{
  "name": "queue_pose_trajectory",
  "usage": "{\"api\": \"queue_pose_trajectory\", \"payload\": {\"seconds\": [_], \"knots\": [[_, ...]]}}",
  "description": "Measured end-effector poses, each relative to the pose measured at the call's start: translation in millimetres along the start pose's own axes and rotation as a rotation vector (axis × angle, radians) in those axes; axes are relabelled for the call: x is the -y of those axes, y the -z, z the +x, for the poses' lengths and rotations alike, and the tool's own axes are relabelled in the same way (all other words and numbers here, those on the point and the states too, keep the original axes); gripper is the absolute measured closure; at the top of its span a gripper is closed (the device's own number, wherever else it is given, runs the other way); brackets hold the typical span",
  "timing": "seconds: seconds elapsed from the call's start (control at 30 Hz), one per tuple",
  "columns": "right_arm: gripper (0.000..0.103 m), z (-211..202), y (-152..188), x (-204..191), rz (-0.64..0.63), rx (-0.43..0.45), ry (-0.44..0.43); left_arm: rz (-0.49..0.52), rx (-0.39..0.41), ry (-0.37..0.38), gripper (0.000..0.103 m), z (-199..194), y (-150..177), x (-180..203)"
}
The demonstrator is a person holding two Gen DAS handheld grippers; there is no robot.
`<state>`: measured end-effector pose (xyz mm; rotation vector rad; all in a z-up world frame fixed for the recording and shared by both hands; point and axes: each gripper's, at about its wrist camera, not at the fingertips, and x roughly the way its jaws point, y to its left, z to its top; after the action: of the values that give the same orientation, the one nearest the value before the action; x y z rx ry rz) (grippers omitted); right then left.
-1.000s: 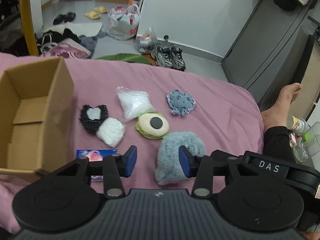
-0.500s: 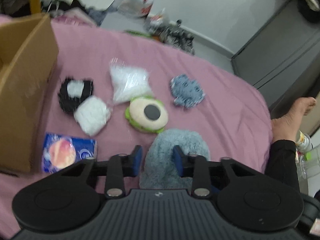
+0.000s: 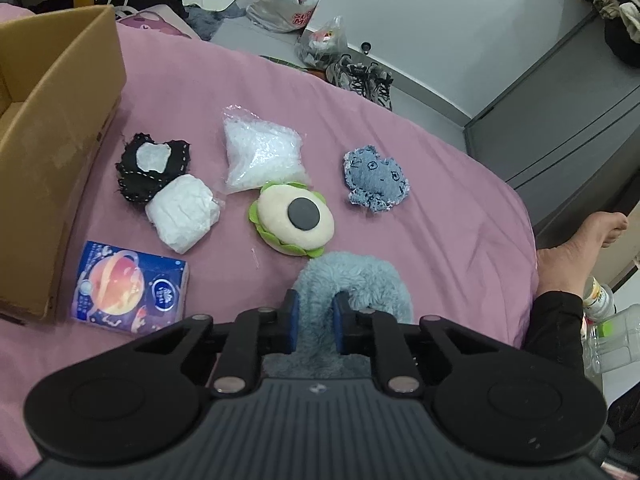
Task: Organize soft objects
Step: 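Reach the right tool to the grey fluffy plush and grasp it, then carry the grey fluffy plush with the right tool over the box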
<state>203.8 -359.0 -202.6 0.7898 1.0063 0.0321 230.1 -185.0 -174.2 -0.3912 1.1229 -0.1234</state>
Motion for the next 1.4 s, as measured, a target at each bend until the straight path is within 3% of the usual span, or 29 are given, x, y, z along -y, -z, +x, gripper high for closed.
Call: {"api": "queue_pose_trajectory", "payload": {"seconds": [0.27, 0.67, 1.07, 1.4], "knots": [[0.086, -11.4, 9.7, -15.2, 0.012, 0.016, -0.064, 0.008, 0.055, -0.006, 0.088, -32.8, -1.7, -8.2], [0.086, -27.4, 24.2, -69.0, -0.081, 0.072, -0.112, -0.007, 0.153, -0.004, 0.088, -85.5, -13.5, -29.7], [0.086, -31.4, 36.5, -125.5, -0.134, 0.084, -0.195, -0.036, 0.231, -0.002, 0.088, -137.6, -32.3, -65.5], [0.086, -23.9, 50.1, -176.7, -0.202, 0.074, -0.213, -0.090, 0.276, -0.001, 0.088, -162.7, -50.8, -103.7]]}}
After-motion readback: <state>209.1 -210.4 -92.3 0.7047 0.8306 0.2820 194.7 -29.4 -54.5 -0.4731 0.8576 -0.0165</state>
